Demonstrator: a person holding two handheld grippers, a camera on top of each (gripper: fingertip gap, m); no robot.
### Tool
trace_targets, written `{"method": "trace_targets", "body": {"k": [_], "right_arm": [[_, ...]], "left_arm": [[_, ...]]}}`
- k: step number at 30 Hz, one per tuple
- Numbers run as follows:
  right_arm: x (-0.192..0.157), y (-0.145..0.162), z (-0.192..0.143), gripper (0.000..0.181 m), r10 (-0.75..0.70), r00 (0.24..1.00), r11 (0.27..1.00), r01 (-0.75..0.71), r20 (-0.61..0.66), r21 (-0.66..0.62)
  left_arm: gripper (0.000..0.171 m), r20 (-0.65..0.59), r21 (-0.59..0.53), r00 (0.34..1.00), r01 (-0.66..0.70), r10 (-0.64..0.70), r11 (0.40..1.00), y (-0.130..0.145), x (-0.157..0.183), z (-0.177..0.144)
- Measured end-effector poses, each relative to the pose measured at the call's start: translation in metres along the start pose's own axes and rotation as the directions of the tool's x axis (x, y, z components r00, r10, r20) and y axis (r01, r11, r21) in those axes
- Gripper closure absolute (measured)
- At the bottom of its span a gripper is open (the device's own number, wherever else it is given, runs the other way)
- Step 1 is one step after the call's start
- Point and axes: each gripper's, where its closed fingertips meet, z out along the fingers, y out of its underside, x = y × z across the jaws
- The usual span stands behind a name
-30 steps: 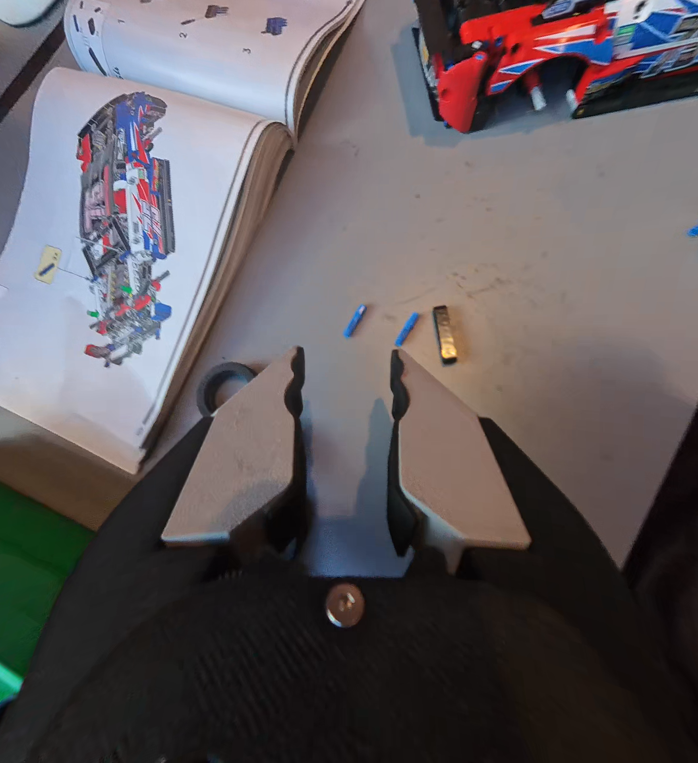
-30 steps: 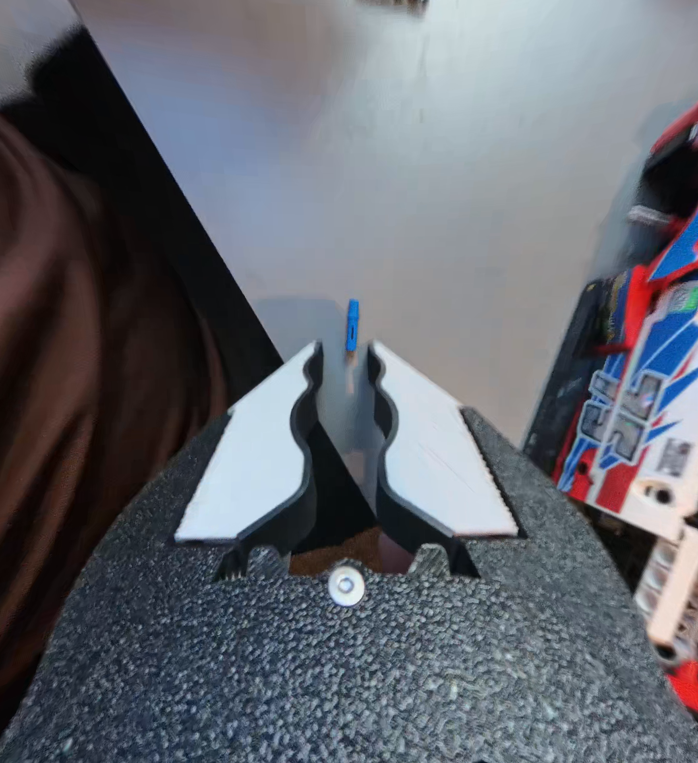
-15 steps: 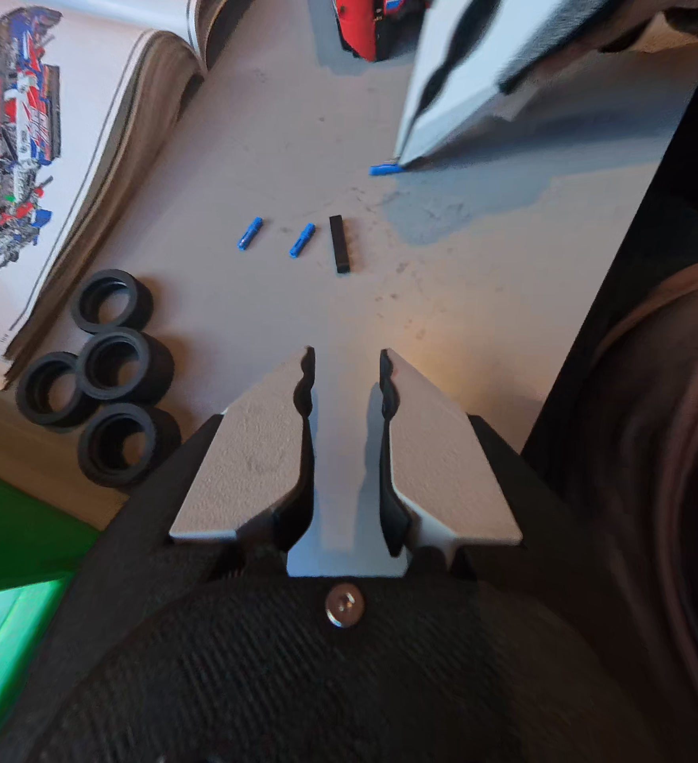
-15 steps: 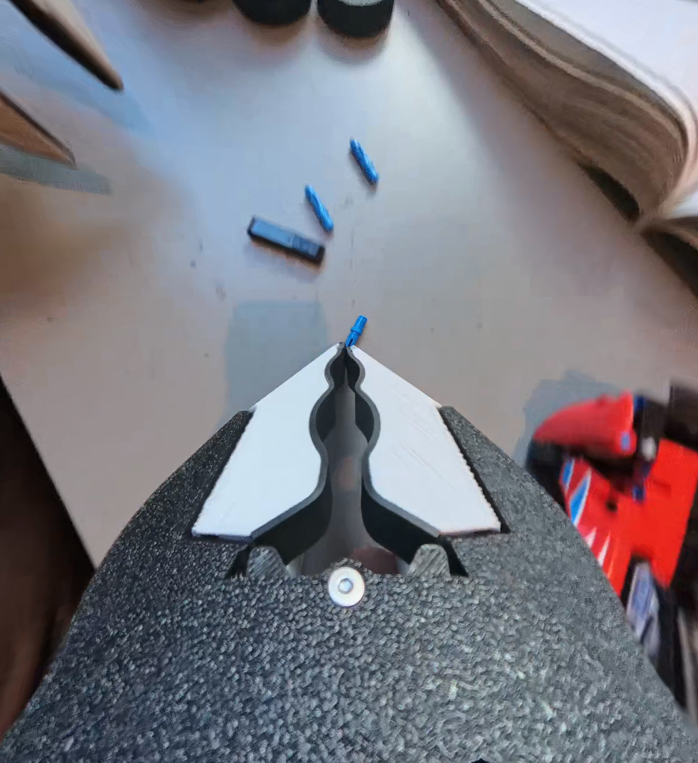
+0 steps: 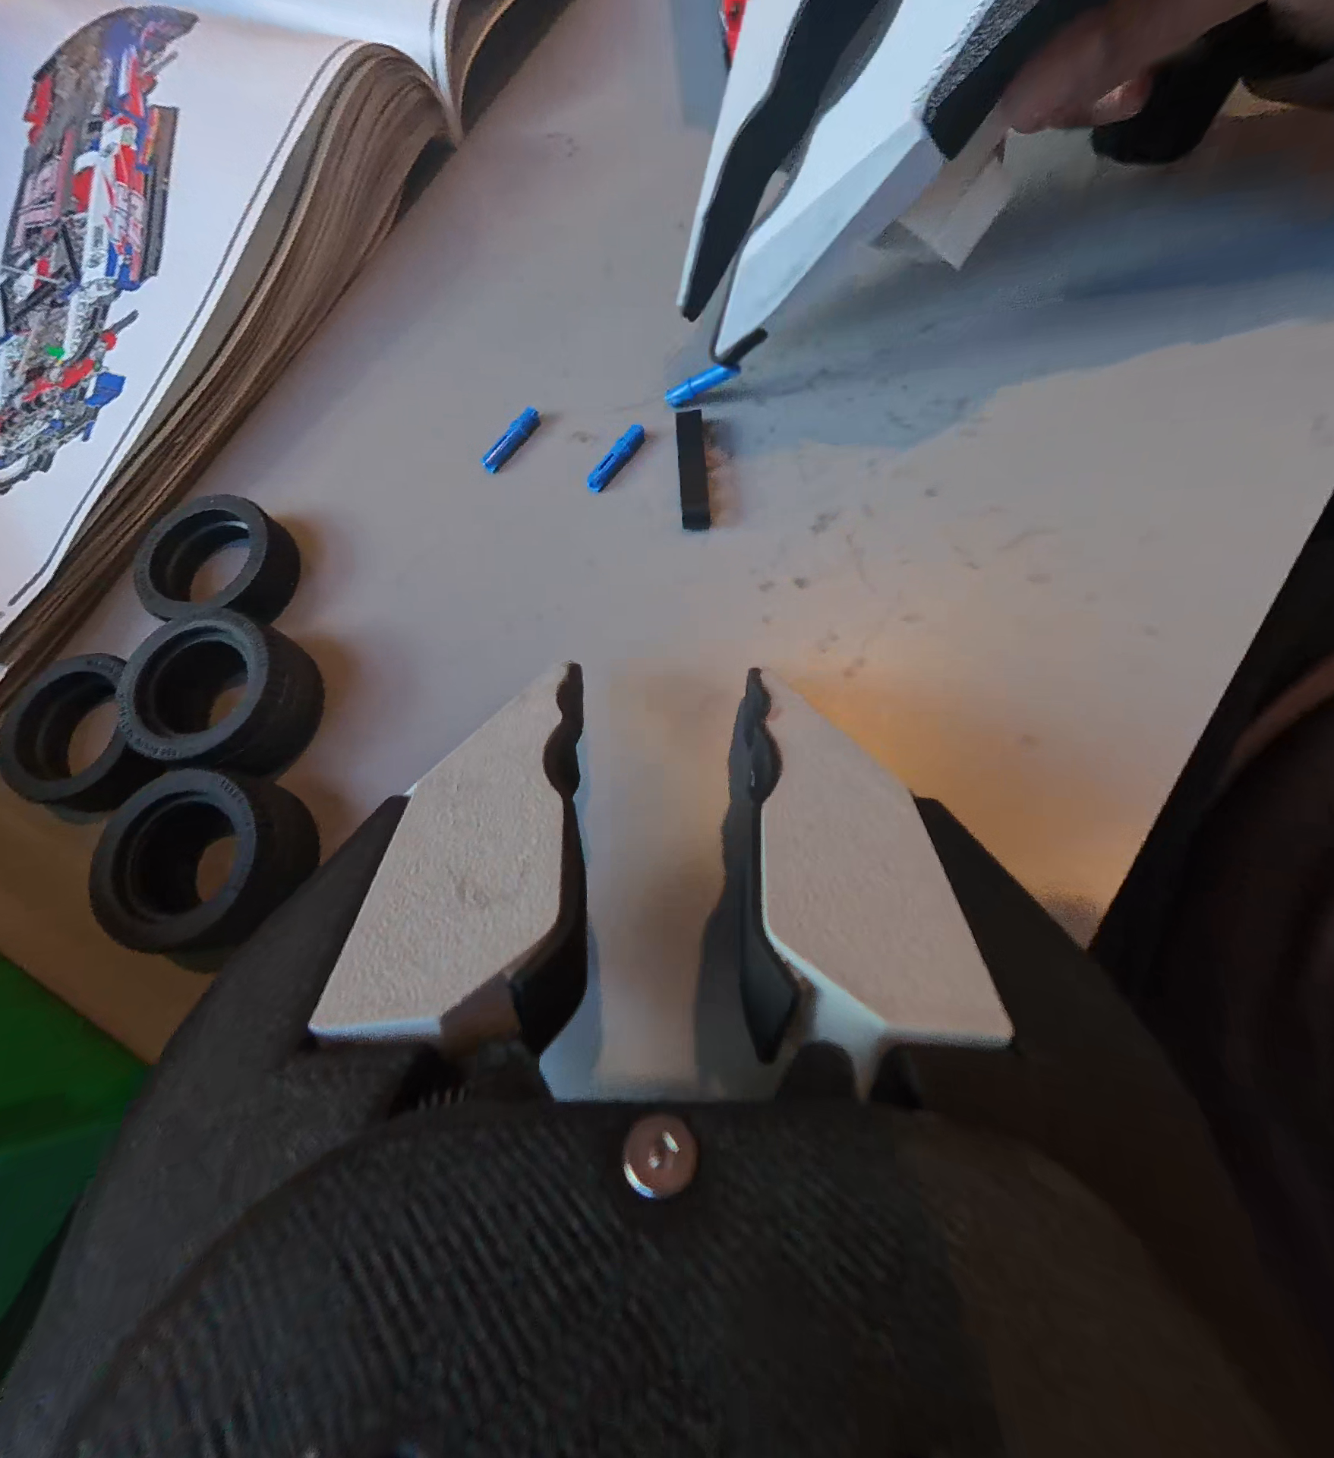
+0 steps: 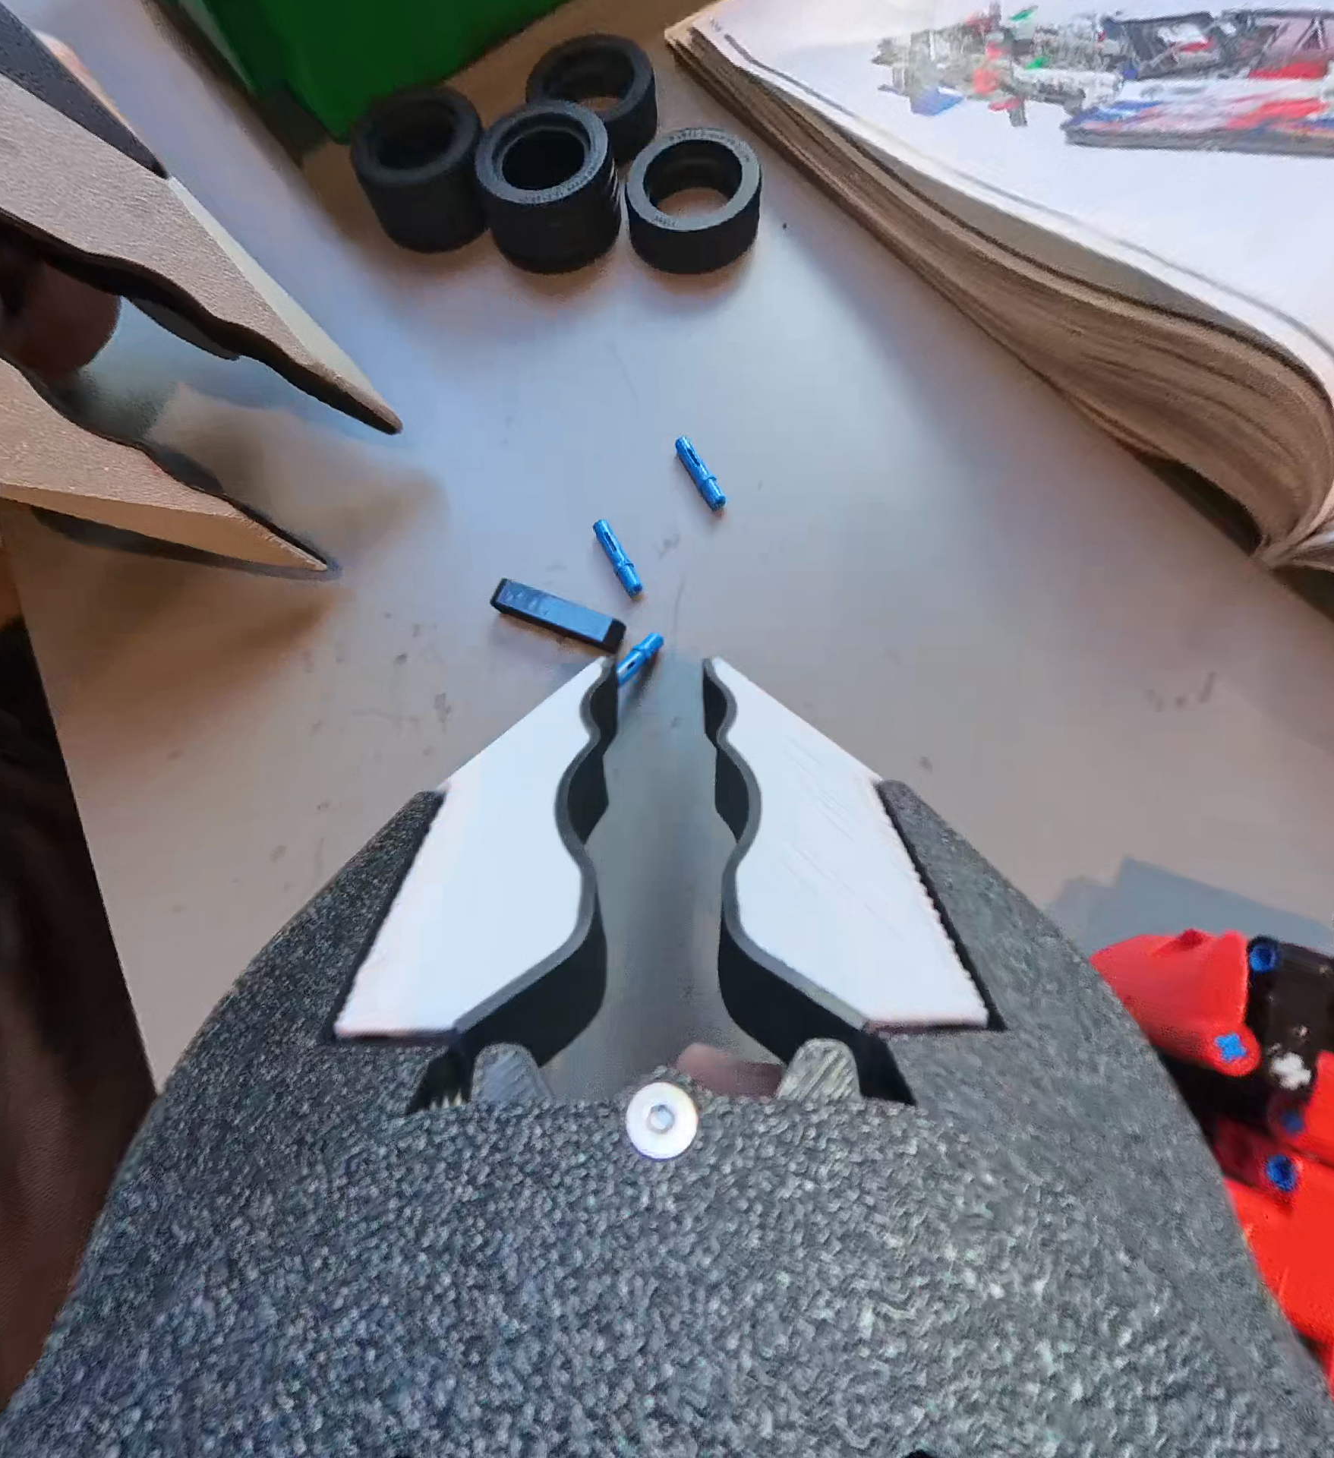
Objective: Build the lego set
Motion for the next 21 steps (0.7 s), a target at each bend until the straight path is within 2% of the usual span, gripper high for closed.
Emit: {"method": "trace_targets", "body": {"k": [5, 10, 13, 15, 16, 21], "right_arm": [[-0.012, -0.005, -0.024, 0.157, -0.004, 1.0, 0.995, 0.007, -0.029, 0.095], [-0.028, 0.007, -0.036, 0.162, -0.044, 0.999, 0.985, 0.047, -0.022, 0.167], [-0.024, 0.008, -0.038, 0.163, -0.081, 0.995, 0.976, 0.092, -0.064, 0.197], [-0.012, 0.003, -0.04, 0.17, -0.076, 0.99, 0.968, 0.101, -0.115, 0.232], [-0.007, 0.004, -0.039, 0.18, -0.066, 0.991, 0.971, 0.09, -0.114, 0.22], [0.004, 0.012, -0.029, 0.18, 0.007, 0.996, 0.989, 0.006, -0.084, 0.148]], "left_arm": [[0.136, -0.012, -0.039, 1.0, -0.021, 0.02, 0.999, 0.003, 0.001, 0.007], [0.142, -0.005, 0.006, 1.0, -0.012, 0.012, 1.0, -0.008, -0.005, 0.011], [0.14, -0.015, -0.01, 1.0, -0.002, 0.002, 1.0, -0.009, -0.006, 0.017], [0.14, -0.019, -0.036, 1.0, -0.004, 0.003, 0.999, -0.007, -0.006, 0.021], [0.142, -0.021, -0.04, 1.0, -0.008, 0.008, 0.999, -0.008, -0.006, 0.022], [0.145, -0.017, -0.04, 1.0, -0.016, 0.015, 0.999, -0.009, -0.007, 0.024]]}}
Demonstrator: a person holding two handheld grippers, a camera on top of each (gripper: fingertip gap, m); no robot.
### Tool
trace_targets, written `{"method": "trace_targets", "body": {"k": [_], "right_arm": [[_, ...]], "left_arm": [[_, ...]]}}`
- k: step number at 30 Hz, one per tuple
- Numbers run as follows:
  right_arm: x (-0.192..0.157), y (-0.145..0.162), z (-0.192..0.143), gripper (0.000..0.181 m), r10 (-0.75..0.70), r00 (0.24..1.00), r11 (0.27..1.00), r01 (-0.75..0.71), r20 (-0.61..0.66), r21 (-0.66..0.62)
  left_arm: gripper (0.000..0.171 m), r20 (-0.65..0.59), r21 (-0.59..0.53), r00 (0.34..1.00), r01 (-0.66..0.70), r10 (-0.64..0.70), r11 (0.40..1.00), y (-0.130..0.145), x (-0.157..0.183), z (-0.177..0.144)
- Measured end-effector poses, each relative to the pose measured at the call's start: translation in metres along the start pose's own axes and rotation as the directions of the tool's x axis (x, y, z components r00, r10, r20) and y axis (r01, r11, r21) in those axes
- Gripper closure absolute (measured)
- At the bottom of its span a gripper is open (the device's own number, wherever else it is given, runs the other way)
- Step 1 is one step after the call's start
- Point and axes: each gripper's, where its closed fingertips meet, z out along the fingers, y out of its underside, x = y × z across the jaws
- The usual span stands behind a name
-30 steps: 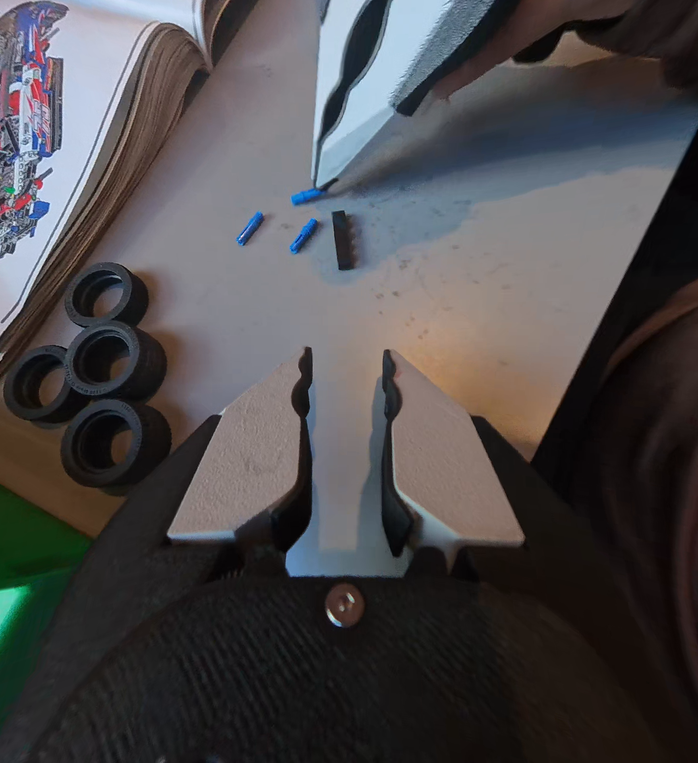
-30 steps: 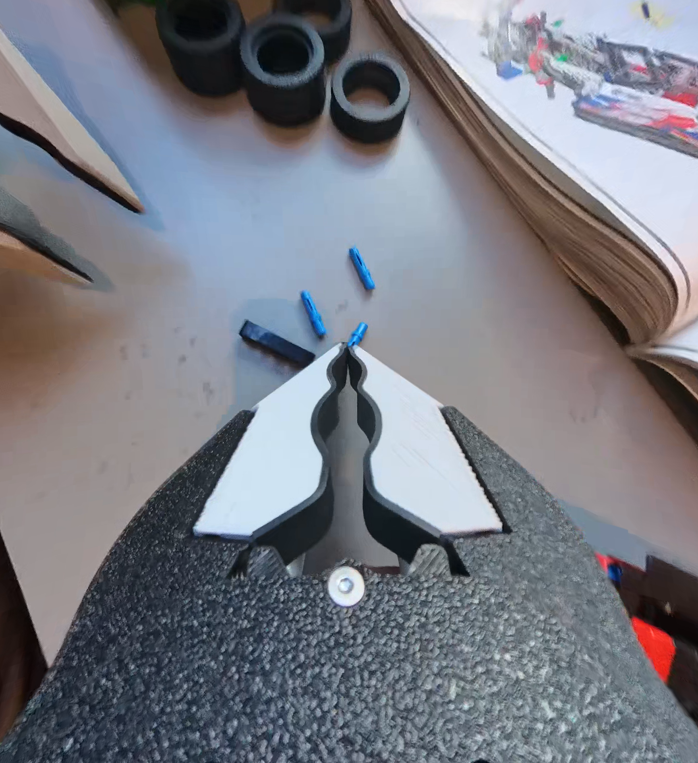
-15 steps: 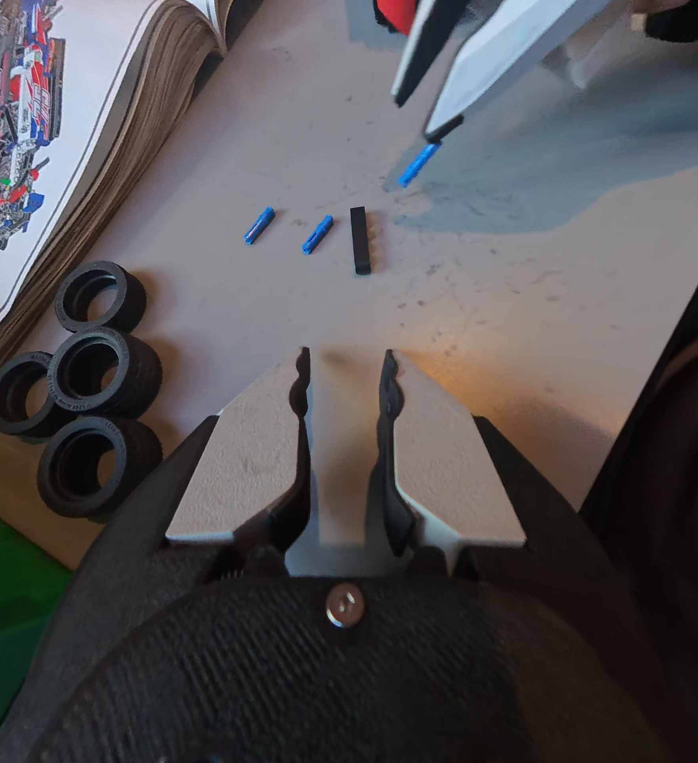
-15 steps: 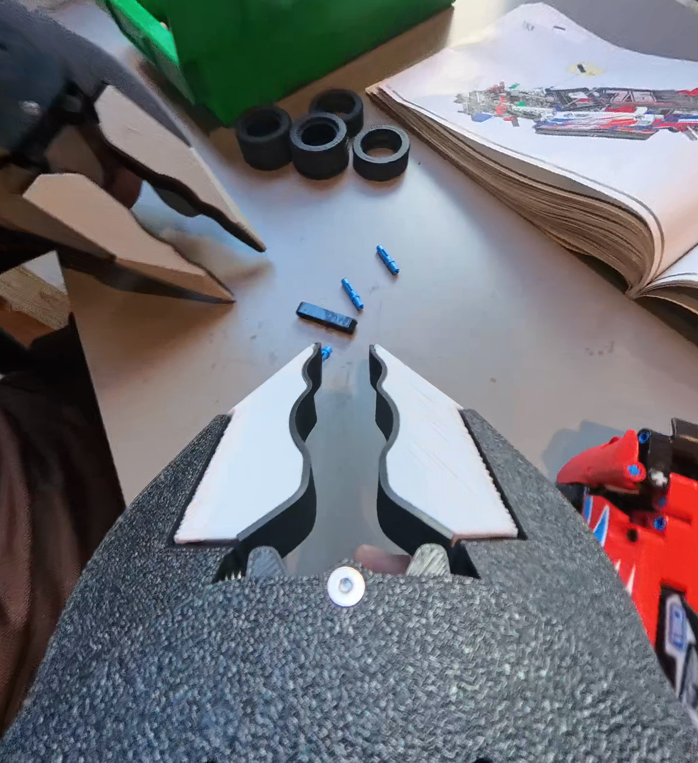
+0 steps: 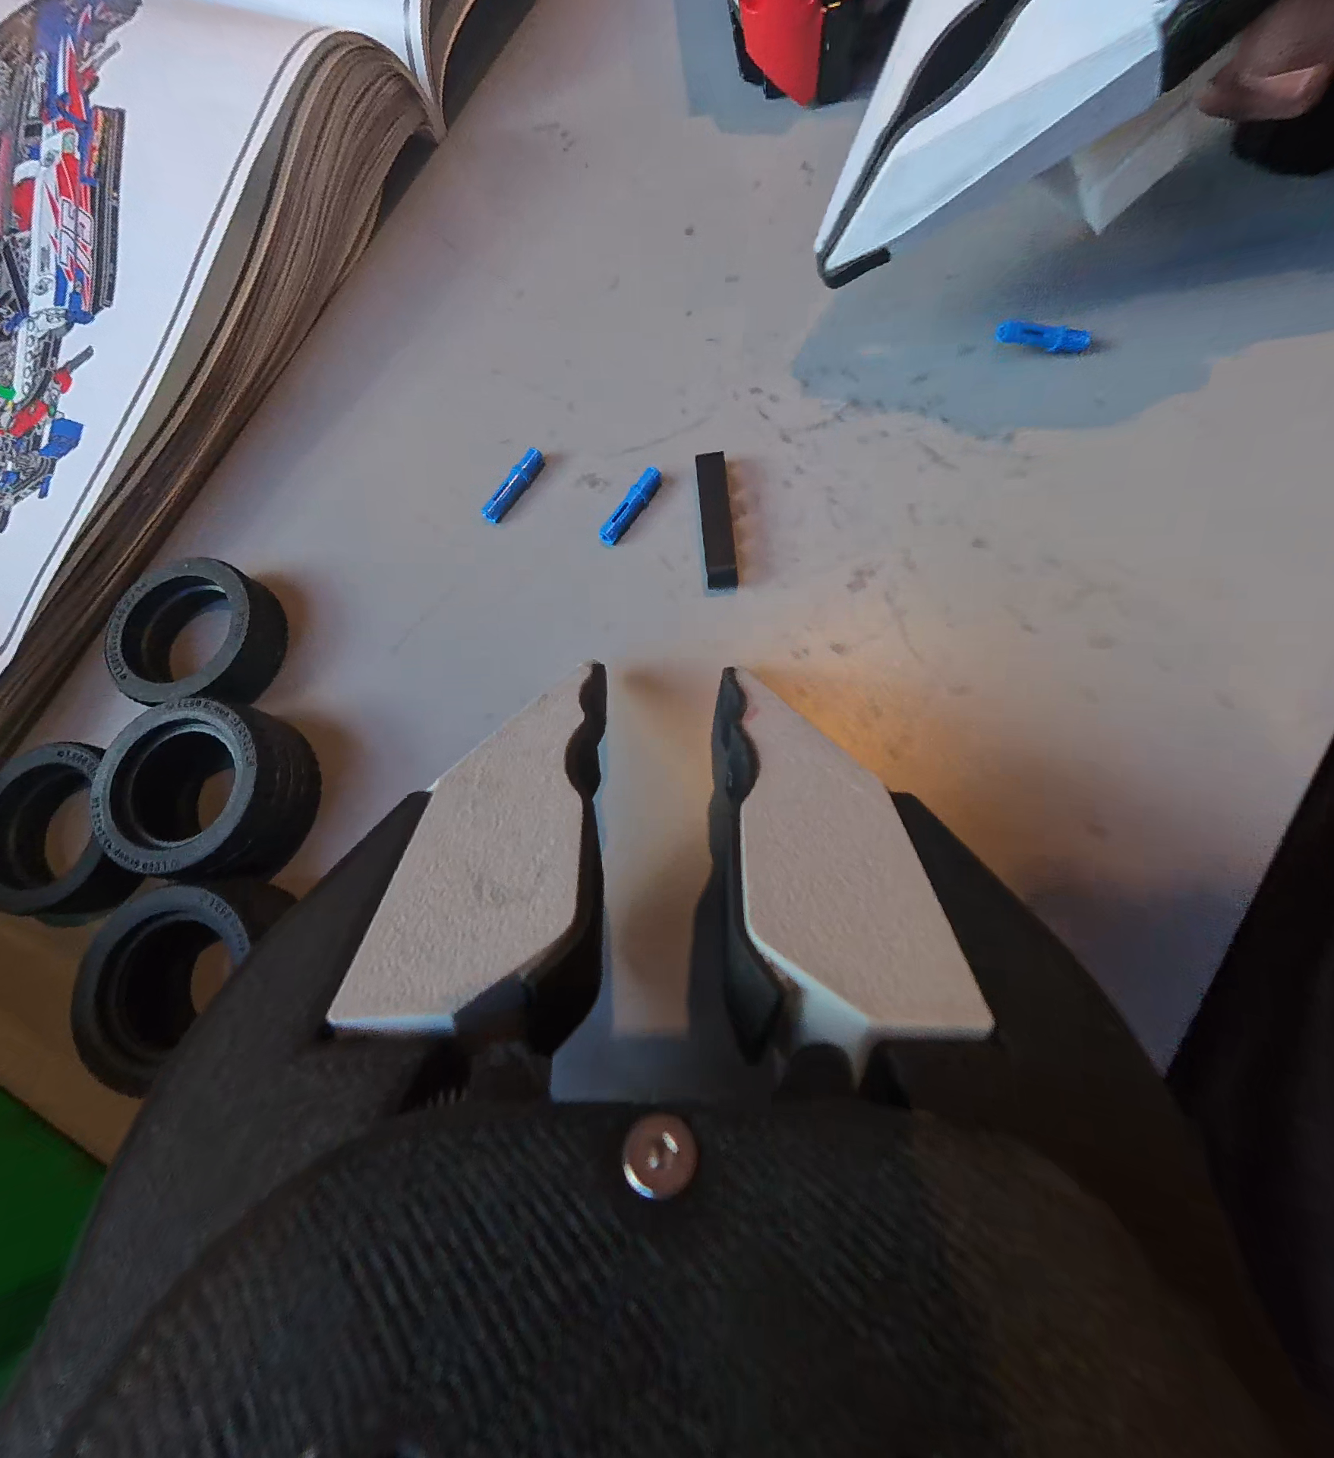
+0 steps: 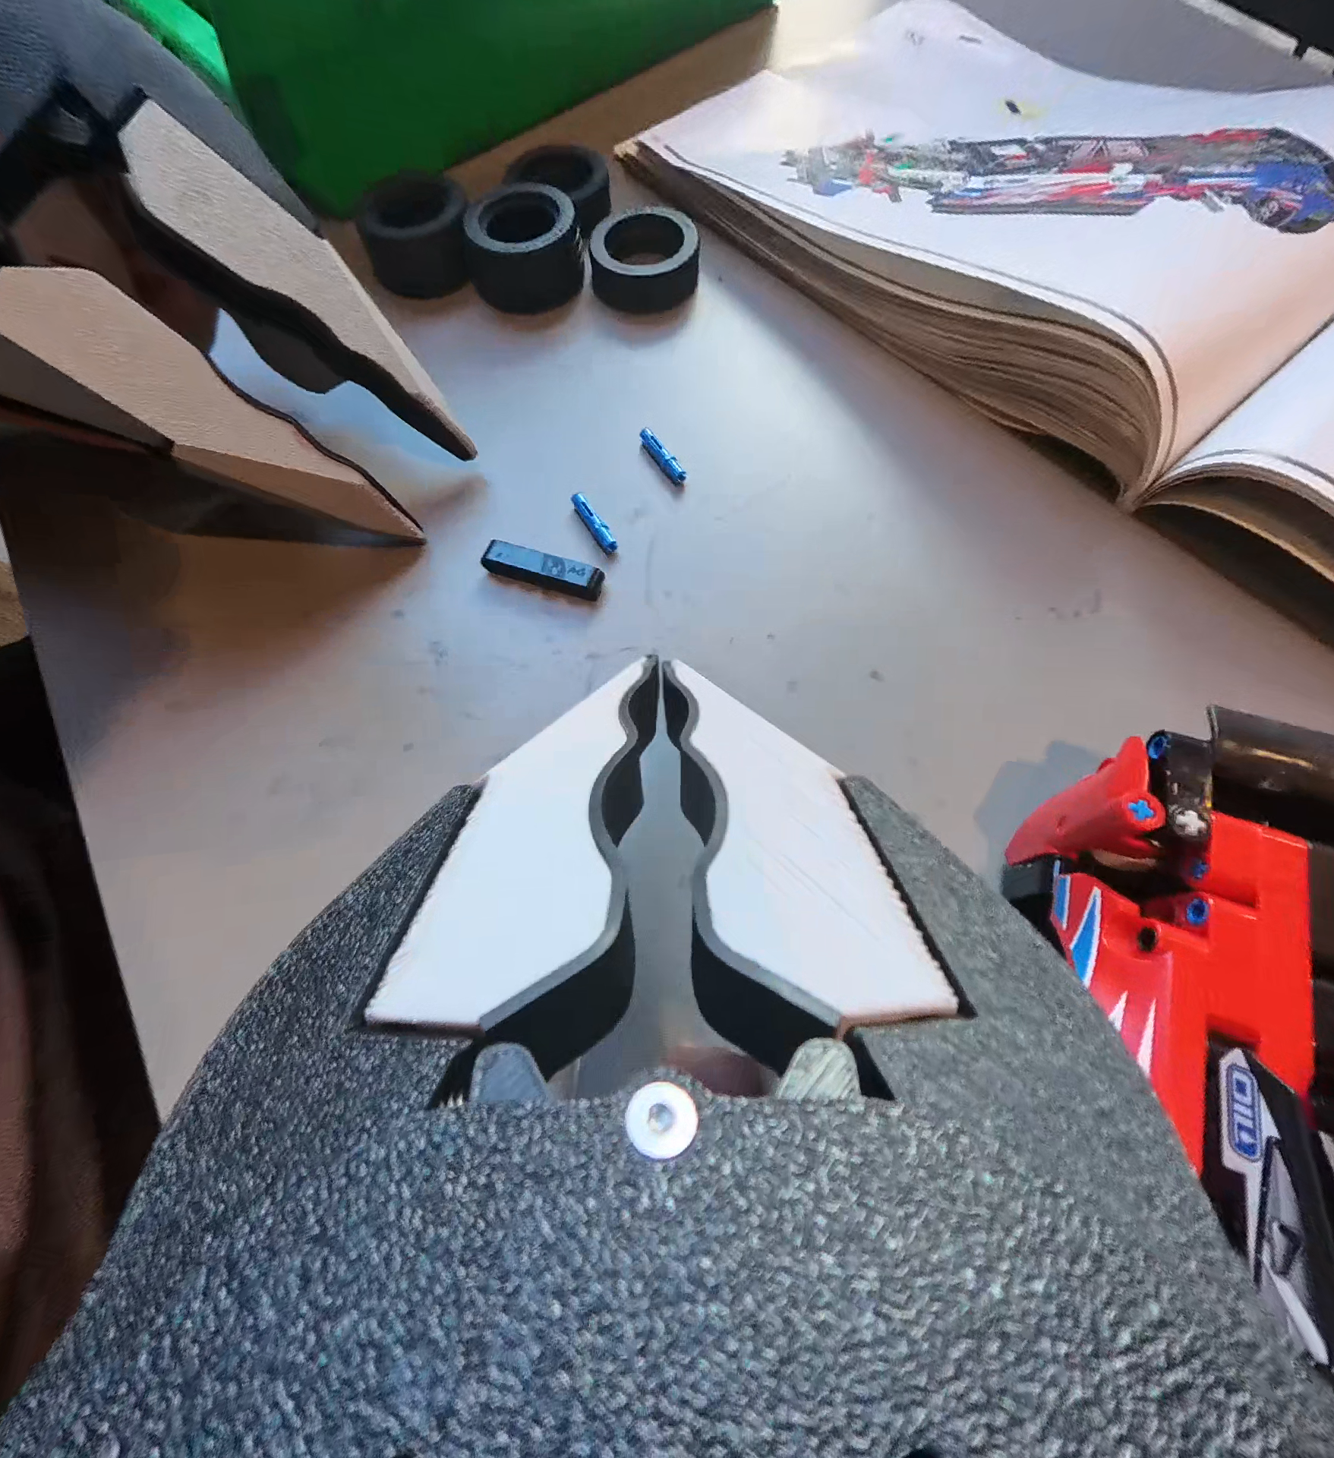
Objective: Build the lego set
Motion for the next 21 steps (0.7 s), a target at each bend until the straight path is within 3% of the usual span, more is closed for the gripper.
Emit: {"method": "trace_targets", "body": {"k": [5, 7, 8, 13, 14, 21], "right_arm": [[-0.001, -0.007, -0.02, 0.173, 0.027, 1.0, 1.0, -0.027, -0.007, 0.016], [-0.003, 0.005, -0.03, 0.148, 0.072, 0.997, 0.996, -0.073, -0.018, -0.046], [-0.009, 0.014, -0.034, 0.146, 0.095, 0.995, 0.993, -0.095, -0.006, -0.077], [-0.028, 0.056, -0.037, 0.167, 0.074, 0.995, 0.983, -0.083, -0.062, -0.166], [-0.029, 0.055, -0.037, 0.177, 0.059, 0.996, 0.984, -0.07, -0.069, -0.165], [-0.007, 0.029, 0.002, 0.177, -0.018, 0.999, 0.978, 0.008, -0.047, -0.208]], "left_arm": [[0.146, -0.001, 0.005, 1.0, -0.008, 0.008, 1.0, -0.001, 0.001, -0.001], [0.146, -0.001, 0.012, 1.0, -0.009, 0.009, 1.0, -0.001, 0.001, -0.001], [0.146, -0.006, 0.017, 1.0, -0.011, 0.011, 1.0, -0.002, 0.002, -0.002], [0.146, -0.019, 0.022, 1.0, -0.019, 0.019, 1.0, -0.002, 0.004, -0.002], [0.146, -0.018, 0.02, 1.0, -0.023, 0.023, 1.0, -0.002, 0.004, -0.002], [0.146, 0.004, 0.057, 1.0, -0.019, 0.019, 0.998, -0.006, 0.001, -0.006]]}}
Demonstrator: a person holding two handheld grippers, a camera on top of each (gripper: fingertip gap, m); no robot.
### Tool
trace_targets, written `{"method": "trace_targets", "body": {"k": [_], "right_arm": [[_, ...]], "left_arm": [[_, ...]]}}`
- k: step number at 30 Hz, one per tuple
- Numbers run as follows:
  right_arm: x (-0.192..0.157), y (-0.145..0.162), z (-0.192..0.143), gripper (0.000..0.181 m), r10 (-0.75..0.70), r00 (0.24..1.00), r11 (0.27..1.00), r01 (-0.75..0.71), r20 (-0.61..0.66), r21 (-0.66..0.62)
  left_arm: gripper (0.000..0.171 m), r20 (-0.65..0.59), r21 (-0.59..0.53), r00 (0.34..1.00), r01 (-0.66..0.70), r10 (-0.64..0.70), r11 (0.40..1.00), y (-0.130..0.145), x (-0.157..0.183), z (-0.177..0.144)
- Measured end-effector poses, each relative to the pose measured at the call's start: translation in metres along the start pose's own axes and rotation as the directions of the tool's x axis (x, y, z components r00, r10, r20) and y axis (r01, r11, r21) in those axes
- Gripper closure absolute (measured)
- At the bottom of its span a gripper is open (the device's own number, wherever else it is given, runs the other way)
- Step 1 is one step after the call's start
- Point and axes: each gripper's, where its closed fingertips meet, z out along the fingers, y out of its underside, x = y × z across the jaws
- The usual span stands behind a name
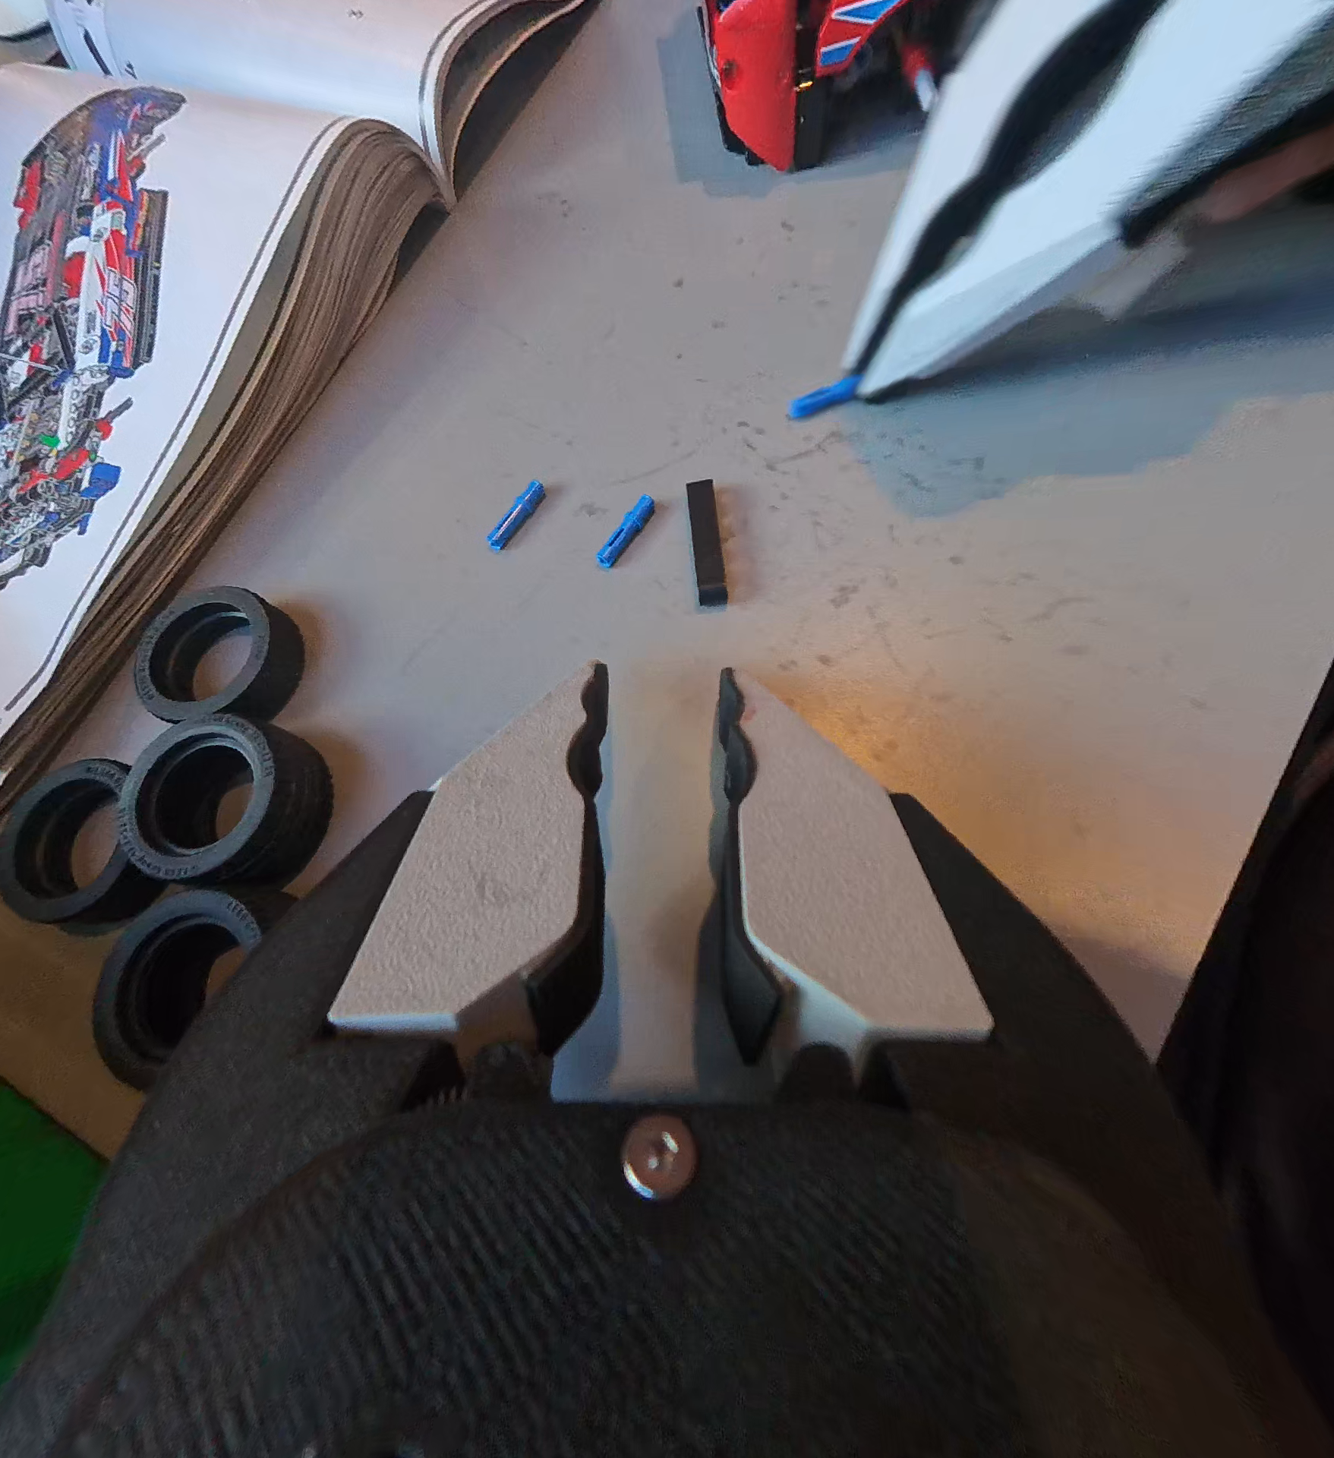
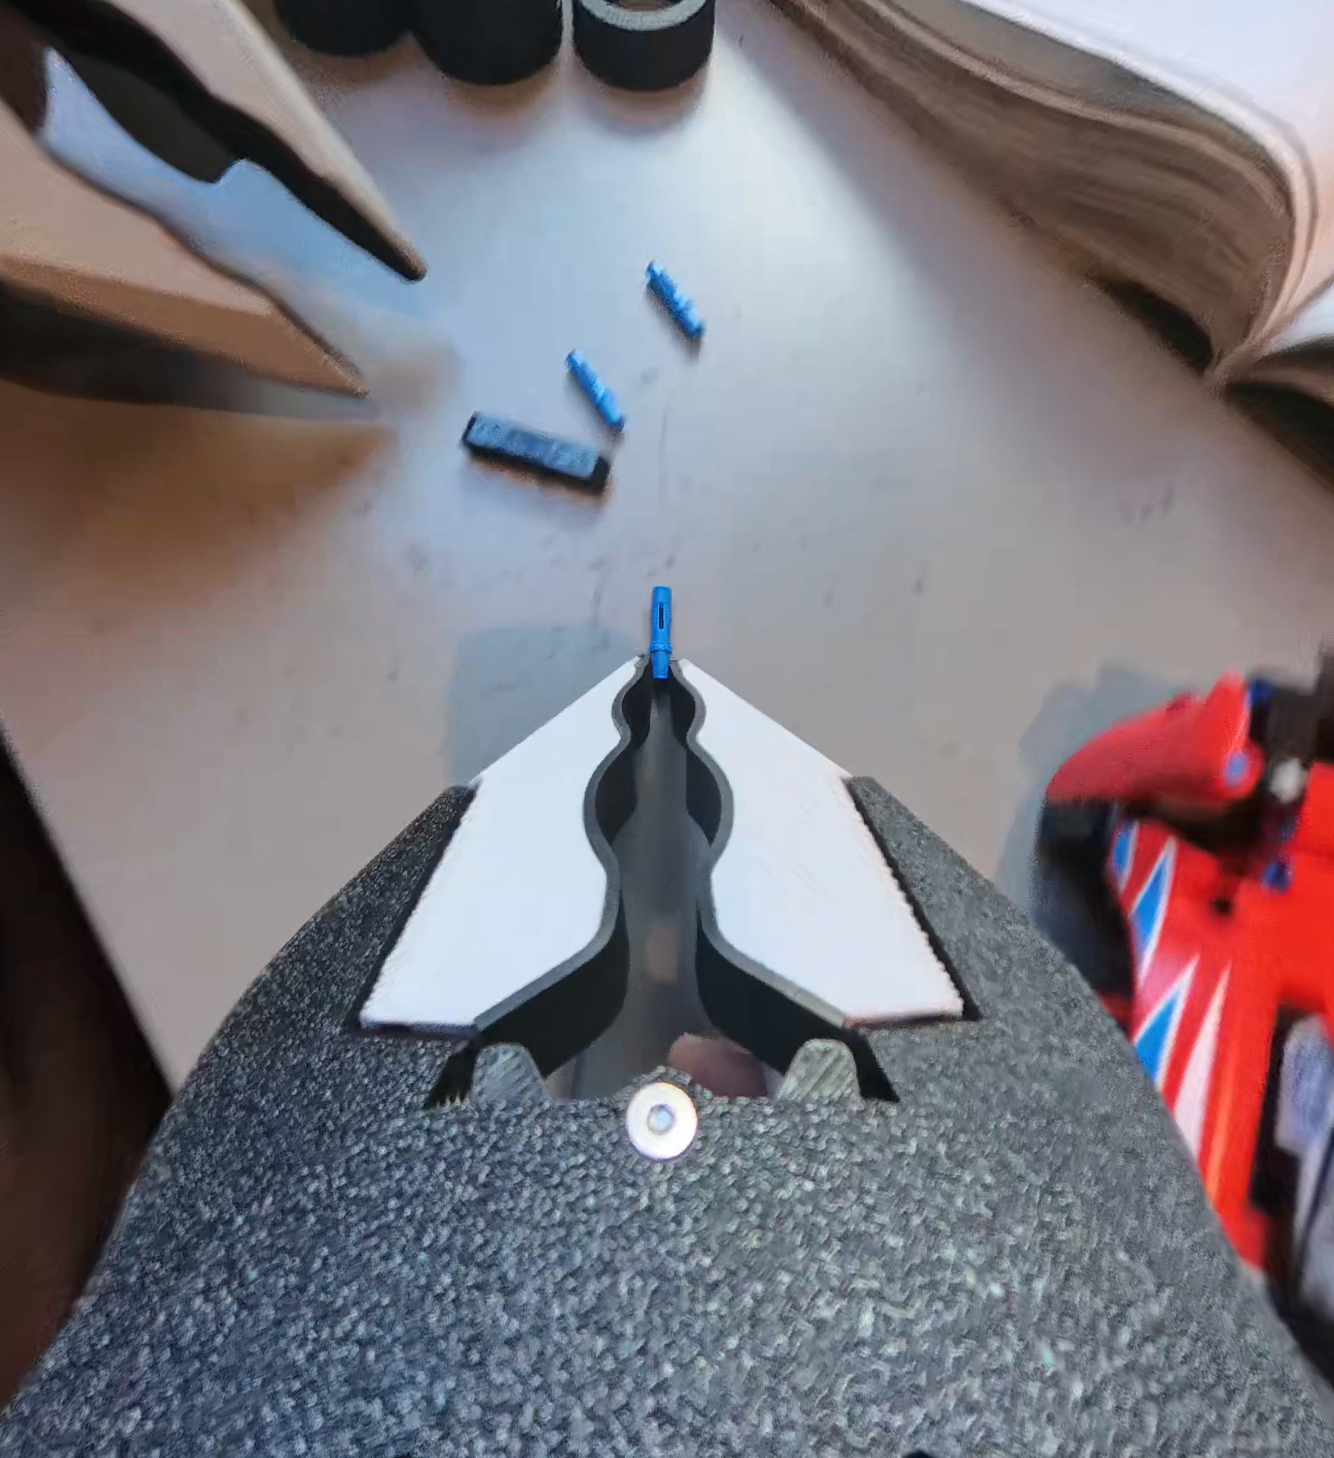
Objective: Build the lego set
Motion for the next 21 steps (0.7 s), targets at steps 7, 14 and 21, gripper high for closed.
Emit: {"method": "trace_targets", "body": {"k": [7, 14, 21], "right_arm": [[0.0, -0.043, 0.041, 0.177, -0.135, 0.973, 0.989, 0.143, 0.185, -0.031], [-0.001, -0.047, 0.031, 0.161, -0.108, 0.974, 0.994, 0.107, 0.197, 0.012], [-0.026, -0.064, -0.008, 0.161, -0.15, 0.982, 0.947, 0.108, 0.116, 0.304]], "left_arm": [[0.146, -0.008, 0.005, 1.0, 0.003, -0.003, 1.0, -0.001, 0.001, 0.0], [0.146, -0.016, -0.003, 1.0, -0.002, 0.002, 1.0, 0.0, 0.002, 0.001], [0.146, 0.014, 0.049, 1.0, -0.026, 0.025, 0.998, -0.006, 0.0, -0.004]]}}
